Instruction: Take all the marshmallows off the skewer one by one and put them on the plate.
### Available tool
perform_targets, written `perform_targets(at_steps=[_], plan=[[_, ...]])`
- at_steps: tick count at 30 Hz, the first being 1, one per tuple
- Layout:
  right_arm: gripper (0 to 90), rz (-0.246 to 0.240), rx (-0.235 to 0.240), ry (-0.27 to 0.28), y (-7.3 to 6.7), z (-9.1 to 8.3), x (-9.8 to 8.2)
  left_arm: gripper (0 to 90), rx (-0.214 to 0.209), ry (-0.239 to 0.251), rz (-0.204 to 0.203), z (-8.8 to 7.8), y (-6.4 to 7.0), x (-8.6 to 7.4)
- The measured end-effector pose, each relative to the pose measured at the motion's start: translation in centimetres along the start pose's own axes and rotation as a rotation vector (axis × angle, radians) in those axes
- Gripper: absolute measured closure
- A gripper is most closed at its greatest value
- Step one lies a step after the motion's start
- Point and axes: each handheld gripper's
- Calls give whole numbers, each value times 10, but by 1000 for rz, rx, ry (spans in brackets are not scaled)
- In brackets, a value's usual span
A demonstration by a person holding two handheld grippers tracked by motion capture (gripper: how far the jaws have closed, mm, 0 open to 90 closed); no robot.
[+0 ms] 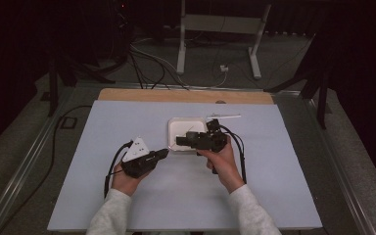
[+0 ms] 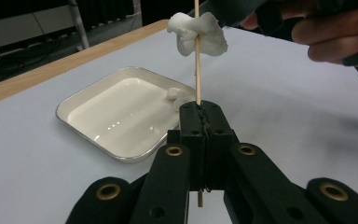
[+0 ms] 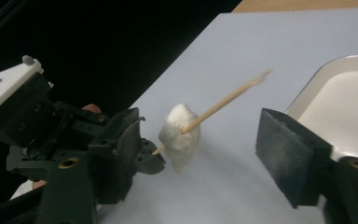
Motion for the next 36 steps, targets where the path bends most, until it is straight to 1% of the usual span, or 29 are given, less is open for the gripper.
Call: perform_targets(at_steps=[6,10,13,16,18,20,22,25,29,30,31,32,33,34,36], plan=[[484,8,38,-40,-2,9,-2,900,-3,7,-5,0,0,0],[571,20,43,-43,-3,11,-3,900,-5,6,-4,1,0,0],[607,39,64,-50,-2,12,-3,900,-5,4,-1,1,0,0],[636,48,68,-60,-2,13,-4,900,-6,4,0,1,0,-1],[692,49,67,-63,-1,13,-4,900,-6,7,-2,1,0,-1],[725,56,70,-68,-1,13,-4,900,-7,7,1,1,0,-1],[752,51,67,-68,-2,12,-4,900,-6,3,8,2,1,-1],[770,45,60,-59,-3,11,-4,900,-7,0,18,2,0,-2],[778,51,58,-36,-2,6,-2,900,-14,1,21,0,0,-2],[780,55,57,-31,-3,5,-2,900,-14,-1,24,0,-1,-2],[783,48,50,-22,-3,3,-1,900,-9,-11,30,0,-1,-3],[788,47,39,-2,-3,0,0,900,-4,-18,37,0,-2,-4],[791,52,31,24,-1,-5,2,900,-7,-13,26,-2,-3,-6],[791,63,32,40,1,-10,4,900,-11,-7,18,-3,-5,-6],[791,51,28,39,2,-17,7,900,-17,-5,24,-3,-5,-5]])
Point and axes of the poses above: each handheld gripper's, and its own axes: z roughly forward along the jaws, x roughly out of its top, y roughly to its right, and after that the axes turned 3 degrees about x, right-handed
